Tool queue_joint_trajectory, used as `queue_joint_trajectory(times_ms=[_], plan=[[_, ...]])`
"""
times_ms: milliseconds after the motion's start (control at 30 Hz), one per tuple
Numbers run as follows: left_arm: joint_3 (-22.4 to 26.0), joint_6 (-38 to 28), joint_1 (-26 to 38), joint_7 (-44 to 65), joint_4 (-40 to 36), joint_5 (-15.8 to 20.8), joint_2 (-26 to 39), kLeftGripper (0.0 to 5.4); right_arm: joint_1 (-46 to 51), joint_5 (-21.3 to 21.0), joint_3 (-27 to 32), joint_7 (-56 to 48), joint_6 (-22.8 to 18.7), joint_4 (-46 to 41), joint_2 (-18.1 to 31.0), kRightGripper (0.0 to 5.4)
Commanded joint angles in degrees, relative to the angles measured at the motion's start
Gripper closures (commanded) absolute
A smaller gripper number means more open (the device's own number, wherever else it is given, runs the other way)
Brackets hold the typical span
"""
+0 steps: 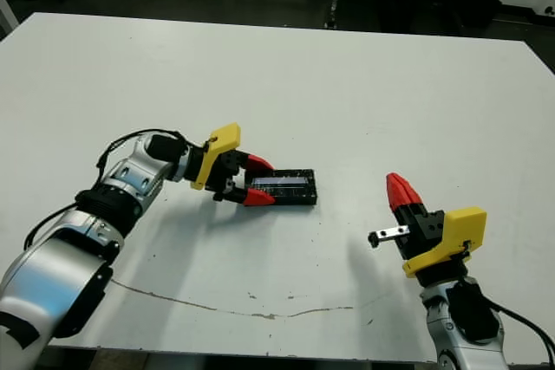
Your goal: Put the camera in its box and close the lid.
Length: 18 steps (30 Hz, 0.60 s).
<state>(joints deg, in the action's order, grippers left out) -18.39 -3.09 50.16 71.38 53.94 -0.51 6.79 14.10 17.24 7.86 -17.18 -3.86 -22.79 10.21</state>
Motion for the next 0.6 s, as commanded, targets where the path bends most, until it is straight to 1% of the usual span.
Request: queue_joint_trajectory(times_ms=[33,233,400,533,600], plan=[[-2.25,0.51,-0.71,-0.19,1.97,-2.04,-4.1,2.25,0.33,0.21,0.53,0.08,-0.1,0.1,0.39,5.4],[-2.91,0.29,-0.26,-0.58,2.73,-3.44,-4.38,2.25,0.46,-0.03,0.5,-0.07,0.7,0.47,0.28,5.4],[-2.9,4.63,-0.36,-0.61,2.64,-3.61,-3.14,2.25,0.61,0.16,0.51,-0.08,0.38,0.34,0.3,5.4],[-2.87,6.0,-0.9,0.46,2.84,-3.7,-1.75,2.25,0.68,0.03,0.41,0.19,-0.11,0.12,0.3,5.4],[-2.71,7.76,-0.93,1.1,3.51,-3.65,-1.33,2.25,0.65,0.31,0.33,0.21,-0.43,-0.04,0.19,5.4]])
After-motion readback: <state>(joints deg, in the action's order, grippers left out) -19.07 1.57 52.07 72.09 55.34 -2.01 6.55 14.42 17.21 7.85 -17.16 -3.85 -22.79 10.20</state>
